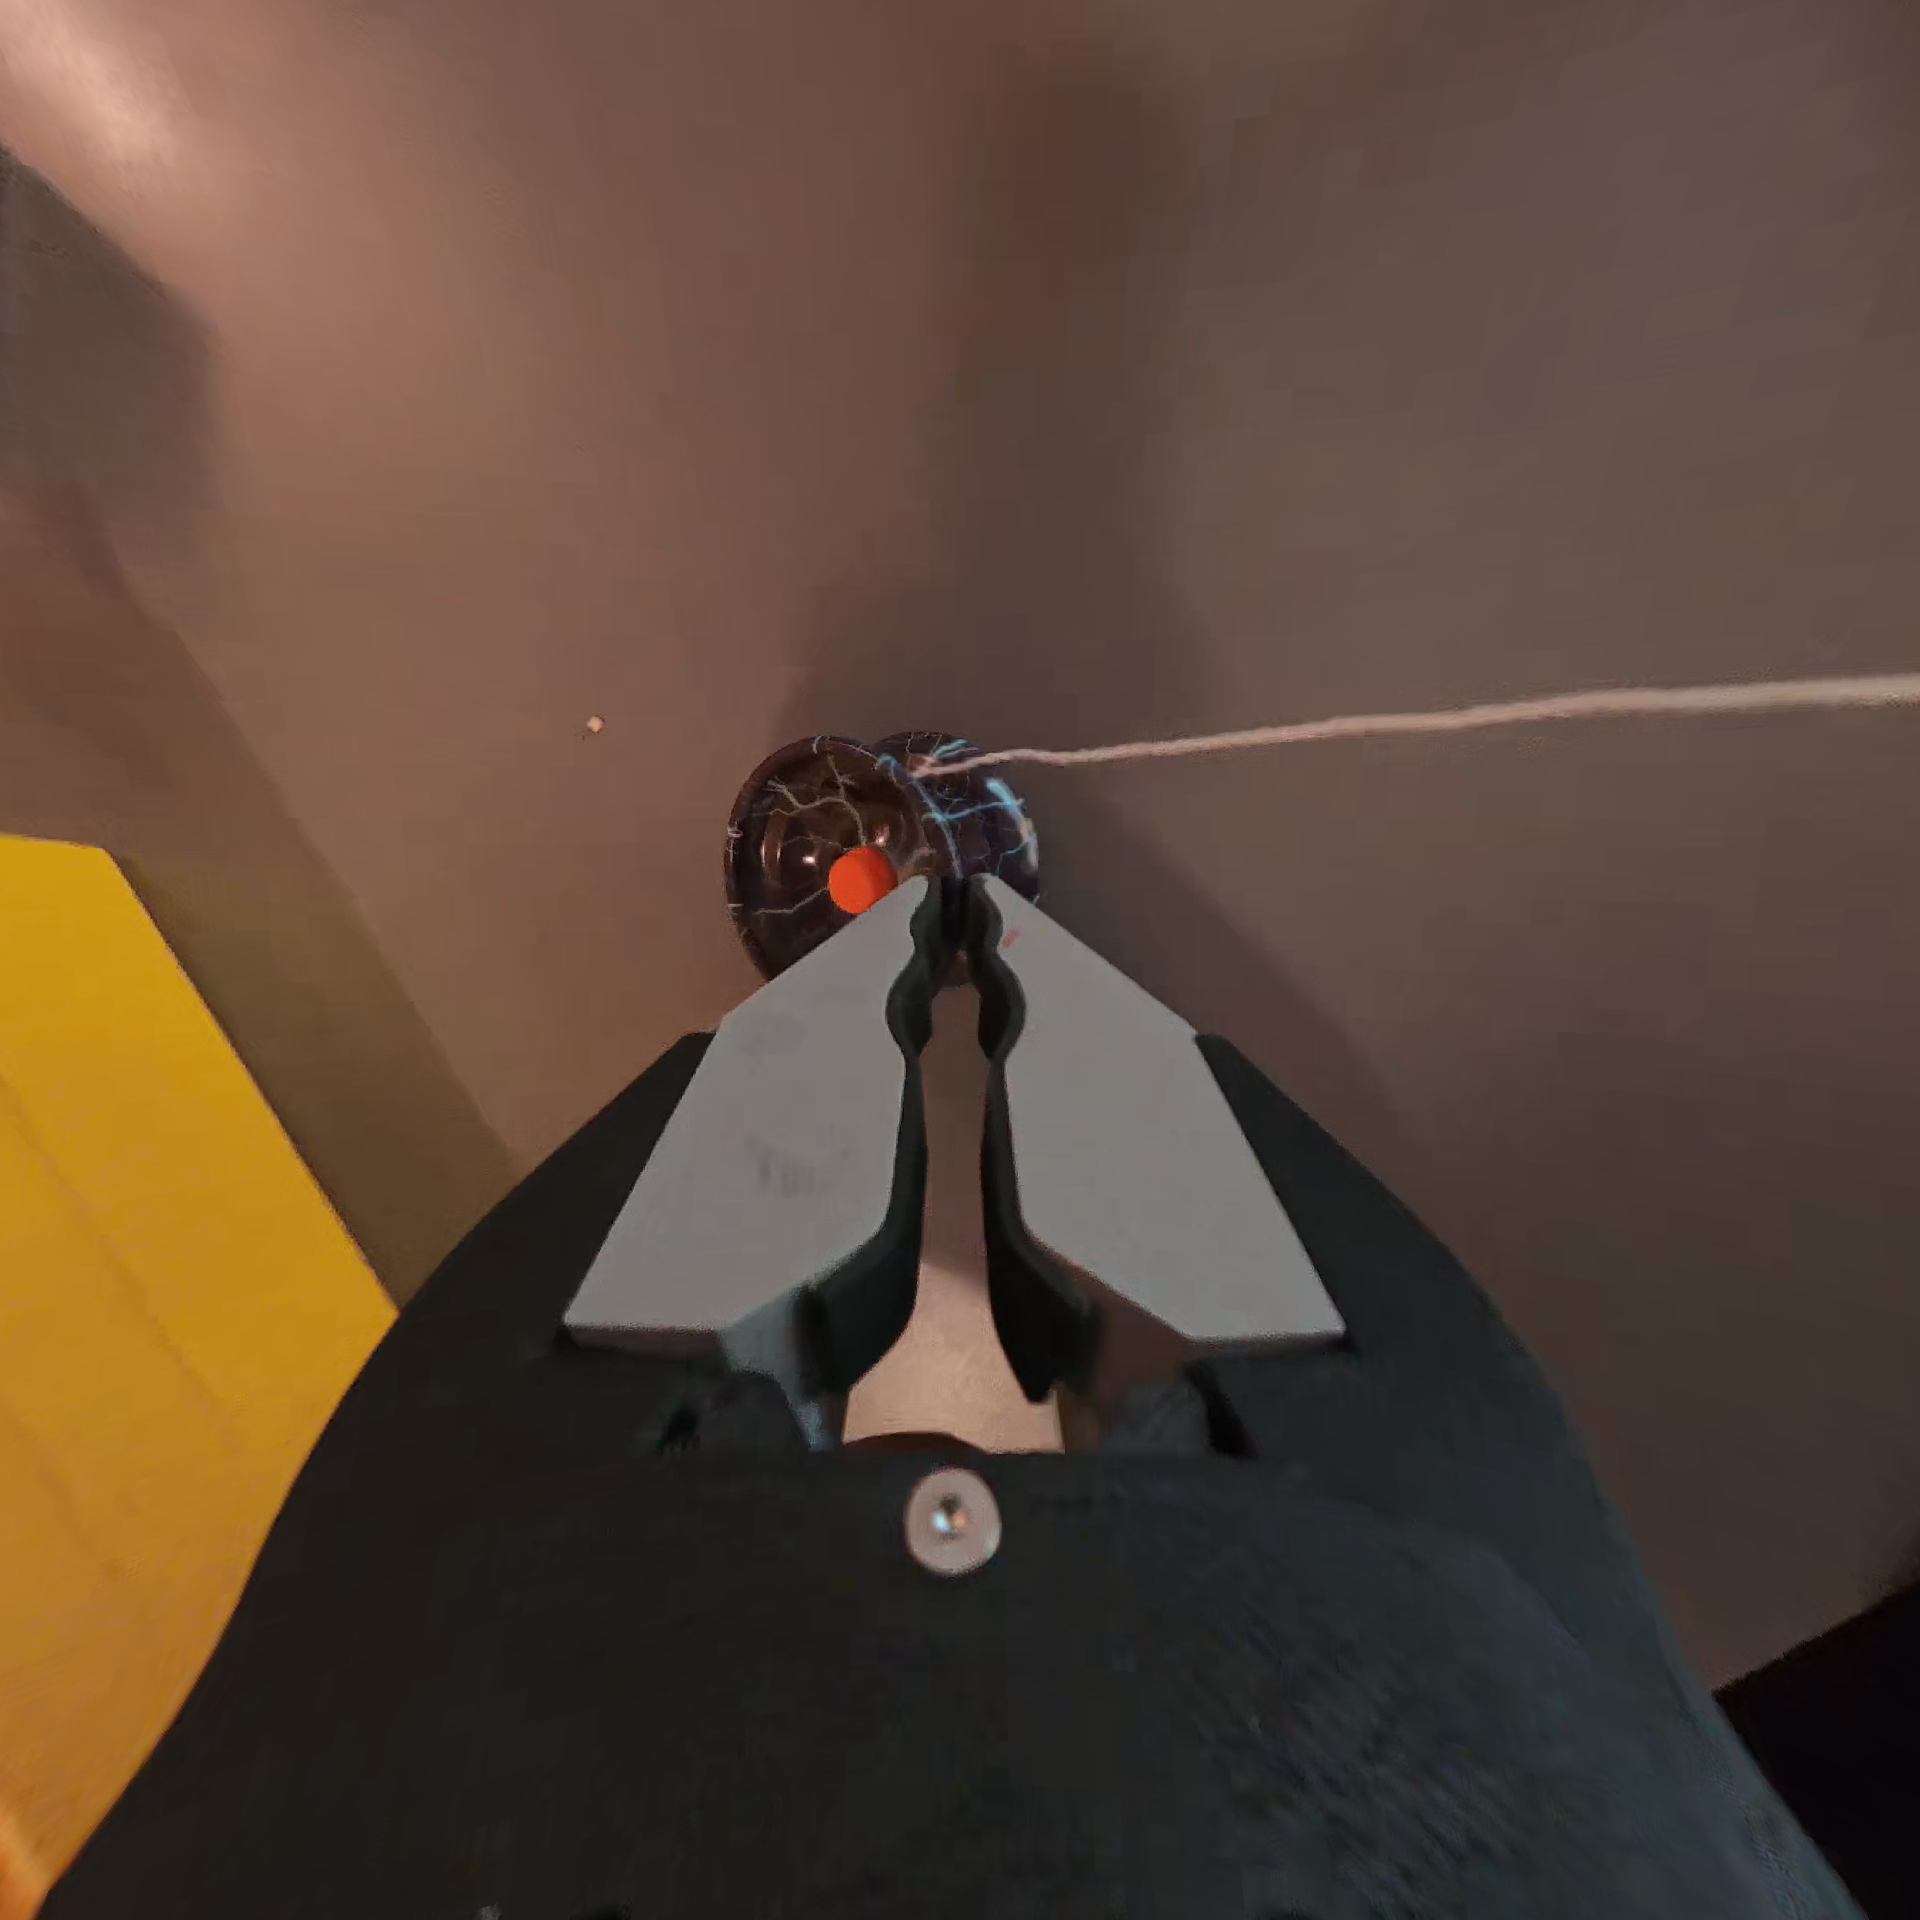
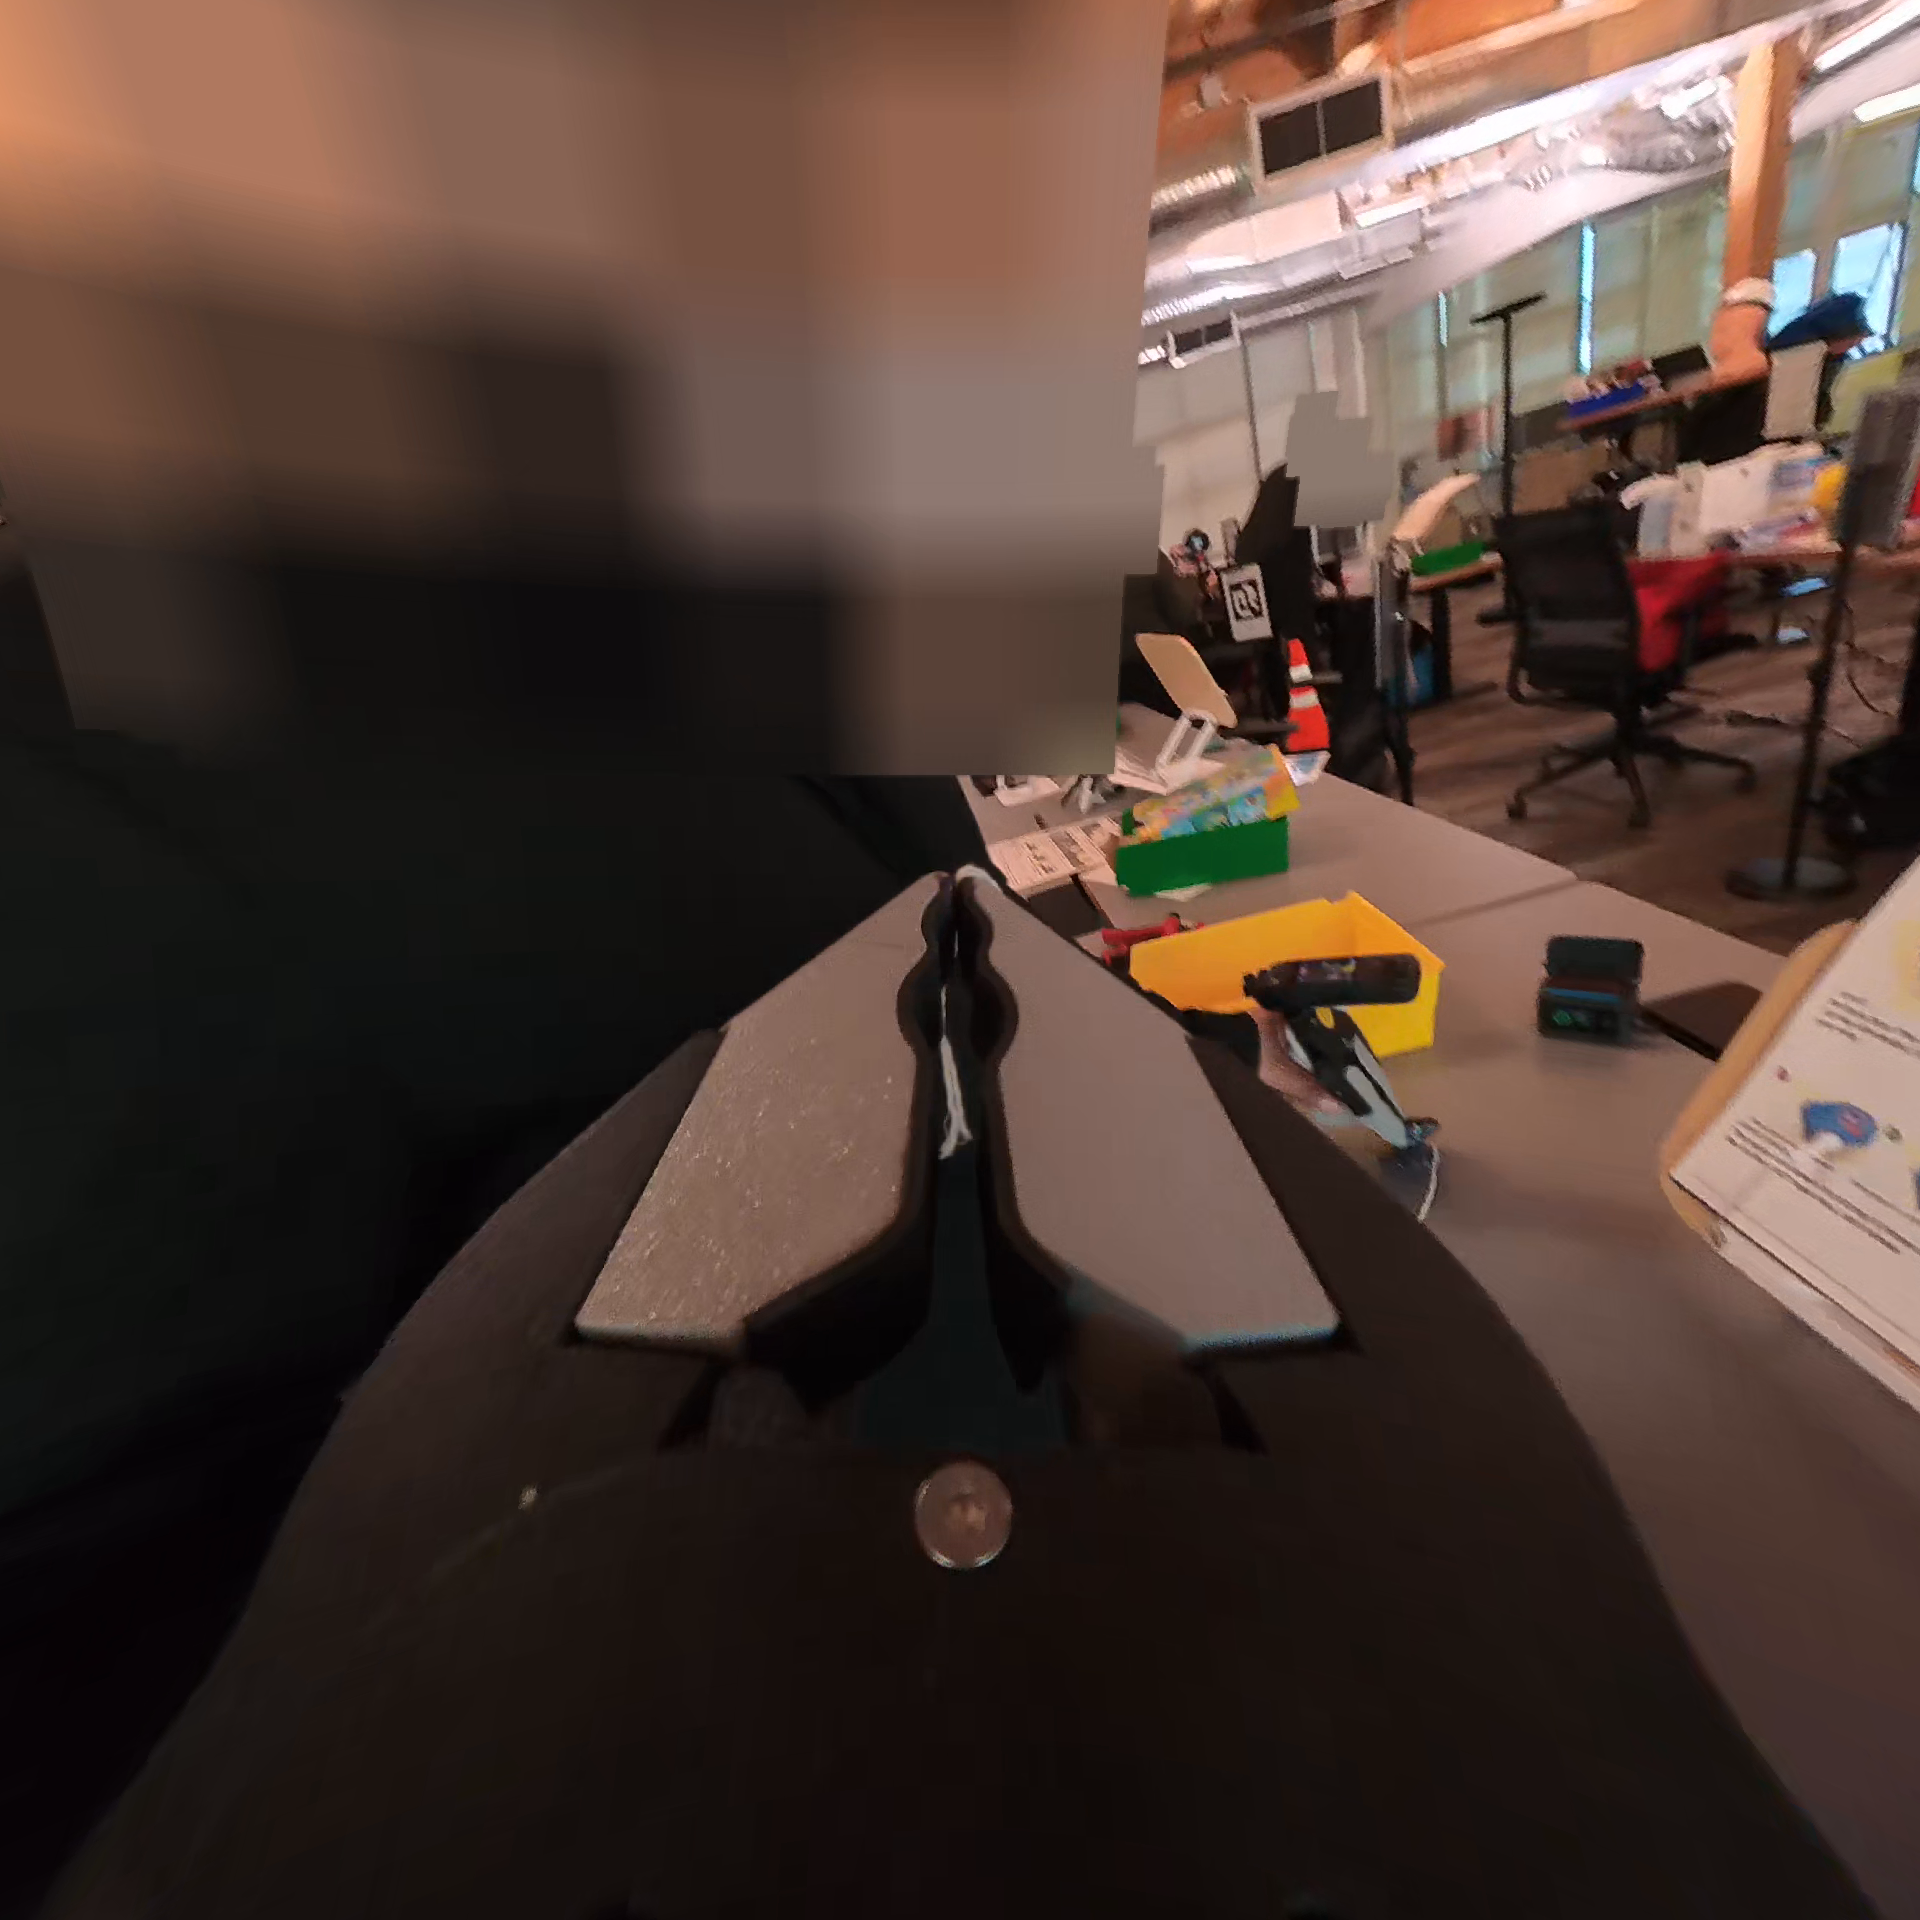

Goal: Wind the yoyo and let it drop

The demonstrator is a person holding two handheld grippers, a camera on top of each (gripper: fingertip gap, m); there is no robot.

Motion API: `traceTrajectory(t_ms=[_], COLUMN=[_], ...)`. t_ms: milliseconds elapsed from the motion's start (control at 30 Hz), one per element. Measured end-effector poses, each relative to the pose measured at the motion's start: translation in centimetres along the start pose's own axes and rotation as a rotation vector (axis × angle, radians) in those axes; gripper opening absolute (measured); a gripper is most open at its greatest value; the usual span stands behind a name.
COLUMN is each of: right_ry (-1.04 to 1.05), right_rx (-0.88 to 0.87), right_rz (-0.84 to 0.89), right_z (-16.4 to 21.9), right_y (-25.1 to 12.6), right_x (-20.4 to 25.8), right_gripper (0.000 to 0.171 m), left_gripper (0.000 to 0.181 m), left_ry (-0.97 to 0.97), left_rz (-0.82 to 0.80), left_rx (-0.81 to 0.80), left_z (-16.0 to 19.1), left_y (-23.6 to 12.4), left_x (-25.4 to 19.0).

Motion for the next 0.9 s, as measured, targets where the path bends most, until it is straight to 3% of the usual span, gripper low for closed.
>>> traceTrajectory(t_ms=[267,433,600,800,900], right_ry=[-0.042,0.069,0.281,0.557,0.676], right_rx=[-0.109,0.023,0.226,0.282,0.358], right_rz=[-0.161,-0.27,-0.341,-0.138,0.056], right_z=[-2.3,0.5,6.1,12.4,17.1], right_y=[0.1,1.5,1.0,-3.4,-5.2], right_x=[3.3,3.6,3.1,-2.6,-6.7], right_gripper=[0.0,0.0,0.0,0.0,0.0], left_gripper=[0.0,0.0,0.0,0.0,0.0], left_ry=[-0.454,-0.776,-0.982,-1.036,-0.994], left_rz=[0.215,0.467,0.714,0.848,1.052], left_rx=[-0.273,-0.542,-0.788,-0.886,-0.905], left_z=[-1.4,-3.2,-5.4,-7.3,-9.0], left_y=[-0.7,-2.6,-5.6,-8.2,-10.4], left_x=[1.2,1.7,2.8,2.9,0.8])
Point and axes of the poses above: each gripper's, where its closed fingertips meet, y out along the fingers, z out of its underside, x = y × z across the jaws, the point moved 1 cm from there along -y, back along the fingers, and after that the axes turned 8 degrees about z, right-handed, at the moved point
